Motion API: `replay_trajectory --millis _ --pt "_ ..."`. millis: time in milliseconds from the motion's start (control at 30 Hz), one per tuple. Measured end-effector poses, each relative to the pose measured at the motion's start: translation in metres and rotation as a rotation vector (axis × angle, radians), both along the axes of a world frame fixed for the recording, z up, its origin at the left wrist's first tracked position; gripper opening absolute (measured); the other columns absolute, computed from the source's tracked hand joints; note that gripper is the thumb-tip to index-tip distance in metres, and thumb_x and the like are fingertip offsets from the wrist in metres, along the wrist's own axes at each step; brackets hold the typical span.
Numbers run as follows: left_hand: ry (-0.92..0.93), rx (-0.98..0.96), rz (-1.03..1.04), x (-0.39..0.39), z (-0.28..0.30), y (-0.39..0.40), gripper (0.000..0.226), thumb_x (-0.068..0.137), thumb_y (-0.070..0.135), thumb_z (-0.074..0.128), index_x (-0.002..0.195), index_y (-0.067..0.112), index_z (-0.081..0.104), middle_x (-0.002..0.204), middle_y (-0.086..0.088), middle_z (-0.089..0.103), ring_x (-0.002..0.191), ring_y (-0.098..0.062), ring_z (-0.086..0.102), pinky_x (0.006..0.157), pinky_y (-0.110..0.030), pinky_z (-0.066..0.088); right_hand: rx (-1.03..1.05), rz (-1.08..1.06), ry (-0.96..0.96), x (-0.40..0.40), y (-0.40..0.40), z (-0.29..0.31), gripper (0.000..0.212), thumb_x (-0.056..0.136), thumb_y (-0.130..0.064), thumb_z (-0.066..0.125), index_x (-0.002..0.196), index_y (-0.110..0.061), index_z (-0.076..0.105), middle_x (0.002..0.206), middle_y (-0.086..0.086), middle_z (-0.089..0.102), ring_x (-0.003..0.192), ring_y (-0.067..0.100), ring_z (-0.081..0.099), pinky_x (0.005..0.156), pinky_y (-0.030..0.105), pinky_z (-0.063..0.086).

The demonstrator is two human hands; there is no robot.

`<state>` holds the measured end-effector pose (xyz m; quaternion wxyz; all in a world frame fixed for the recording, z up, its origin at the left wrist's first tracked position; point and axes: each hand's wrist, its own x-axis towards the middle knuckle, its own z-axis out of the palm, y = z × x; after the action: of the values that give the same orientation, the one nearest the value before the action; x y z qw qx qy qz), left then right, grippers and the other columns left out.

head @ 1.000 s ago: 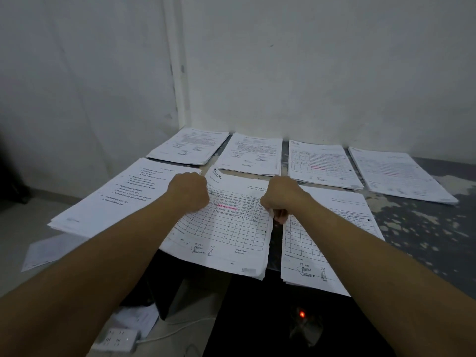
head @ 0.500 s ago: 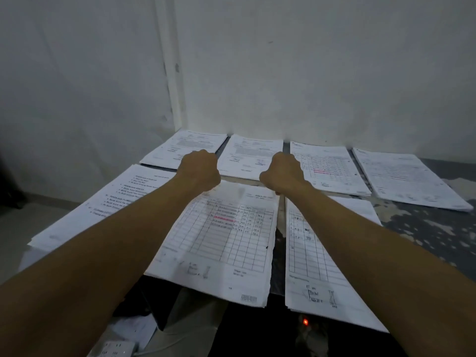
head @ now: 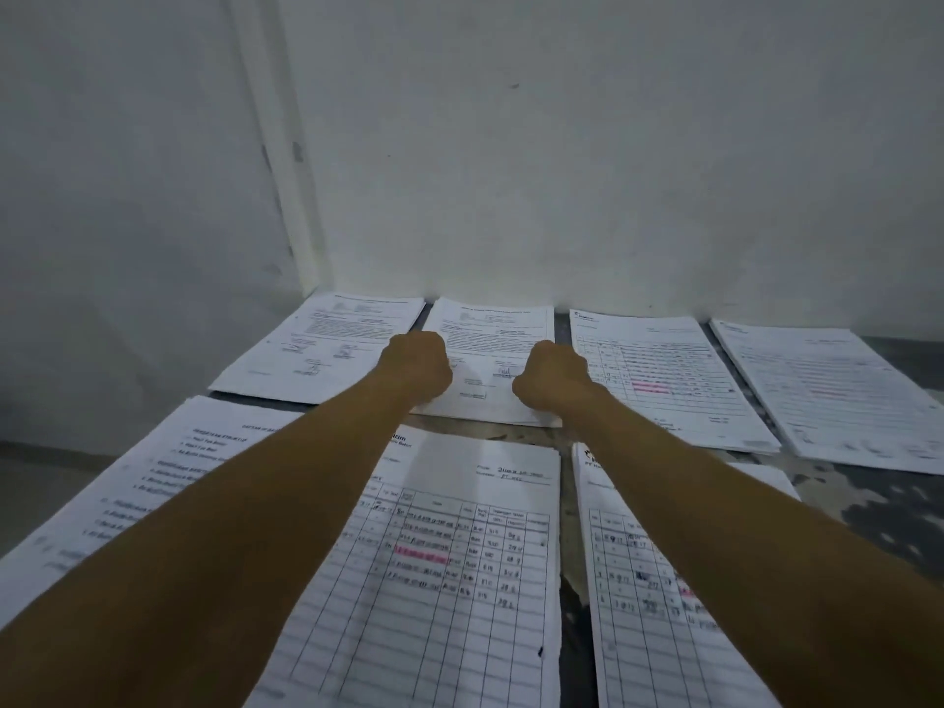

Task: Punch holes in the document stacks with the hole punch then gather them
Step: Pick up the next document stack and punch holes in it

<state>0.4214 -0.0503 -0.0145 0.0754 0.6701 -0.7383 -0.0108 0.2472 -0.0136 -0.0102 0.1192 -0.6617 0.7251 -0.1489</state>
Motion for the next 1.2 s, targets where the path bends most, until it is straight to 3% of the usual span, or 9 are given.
replay_trajectory --millis 67,167,433,533,633,733,900,1000,1200 --pt "-0.021 0.036 0.030 -0.002 -0.003 -0.011 0.022 0.097 0.032 0.052 0.092 0.011 0.056 0.101 -0.009 0.062 0.099 -0.029 0.060 0.076 -0.033 0.047 0.021 -0.012 0.015 -0.001 -0.011 0.000 0.034 0.089 -0.018 0.060 0.066 -0.014 0.036 0.068 0.000 0.041 0.078 0.022 0.050 0.072 0.027 0.040" --pt "-0.088 0.062 0.069 -0.005 -0.008 -0.023 0.035 0.093 0.043 0.059 0.106 0.011 0.061 0.114 -0.011 0.062 0.108 -0.030 0.058 0.087 -0.036 0.047 0.027 -0.040 0.016 -0.003 -0.024 -0.001 0.030 0.084 -0.012 0.061 0.064 -0.014 0.038 0.066 0.000 0.042 0.064 0.017 0.046 0.056 0.023 0.037" --pt "-0.031 0.173 0.100 -0.003 0.004 -0.038 0.041 0.079 0.044 0.073 0.094 0.012 0.052 0.097 -0.005 0.062 0.098 -0.026 0.061 0.078 -0.032 0.047 0.122 -0.089 -0.069 0.000 -0.040 -0.001 0.029 0.070 -0.001 0.066 0.057 -0.013 0.042 0.058 0.000 0.043 0.048 0.014 0.041 0.044 0.018 0.029" --pt "-0.046 0.189 0.084 -0.004 0.006 -0.039 0.042 0.082 0.042 0.072 0.105 0.009 0.059 0.086 -0.002 0.052 0.101 -0.026 0.058 0.085 -0.034 0.050 0.192 -0.086 -0.051 0.003 -0.044 0.007 0.021 0.068 -0.004 0.075 0.065 -0.008 0.054 0.066 0.005 0.055 0.056 0.018 0.053 0.046 0.021 0.038" --pt "-0.066 0.281 0.117 -0.004 0.011 -0.044 0.049 0.084 0.040 0.073 0.114 0.004 0.060 0.113 -0.009 0.057 0.114 -0.028 0.056 0.099 -0.039 0.049 0.227 -0.097 -0.042 0.007 -0.045 0.011 0.022 0.067 -0.007 0.077 0.075 -0.004 0.057 0.079 0.010 0.059 0.072 0.025 0.061 0.056 0.026 0.048" --pt "-0.073 0.308 0.130 -0.005 0.012 -0.046 0.053 0.084 0.040 0.074 0.118 0.003 0.059 0.118 -0.011 0.056 0.117 -0.028 0.056 0.100 -0.039 0.048 0.192 -0.122 -0.152 0.006 -0.048 0.007 0.019 0.068 -0.006 0.072 0.077 -0.005 0.056 0.081 0.009 0.059 0.072 0.024 0.061 0.062 0.027 0.052" --pt "-0.110 0.315 0.130 -0.007 0.013 -0.047 0.058 0.083 0.046 0.073 0.121 0.003 0.058 0.122 -0.011 0.056 0.118 -0.028 0.055 0.101 -0.039 0.048 0.050 -0.115 -0.358 0.011 -0.049 0.003 0.028 0.079 -0.011 0.063 0.099 -0.013 0.043 0.088 0.007 0.051 0.076 0.021 0.054 0.048 0.023 0.037" --pt "-0.127 0.320 0.136 -0.009 0.012 -0.047 0.059 0.083 0.047 0.073 0.120 0.003 0.057 0.123 -0.012 0.056 0.118 -0.028 0.055 0.101 -0.039 0.048 0.042 -0.091 -0.332 0.016 -0.047 0.007 0.026 0.080 -0.010 0.063 0.096 -0.013 0.042 0.081 0.005 0.049 0.068 0.017 0.050 0.043 0.022 0.030" --pt "-0.004 0.309 0.169 -0.008 0.013 -0.044 0.060 0.084 0.041 0.073 0.126 0.002 0.054 0.128 -0.012 0.053 0.124 -0.030 0.052 0.106 -0.041 0.044 -0.006 -0.184 -0.635 0.011 -0.047 0.018 0.008 0.082 -0.002 0.062 0.082 -0.003 0.054 0.080 0.007 0.056 0.070 0.021 0.057 0.053 0.026 0.043"
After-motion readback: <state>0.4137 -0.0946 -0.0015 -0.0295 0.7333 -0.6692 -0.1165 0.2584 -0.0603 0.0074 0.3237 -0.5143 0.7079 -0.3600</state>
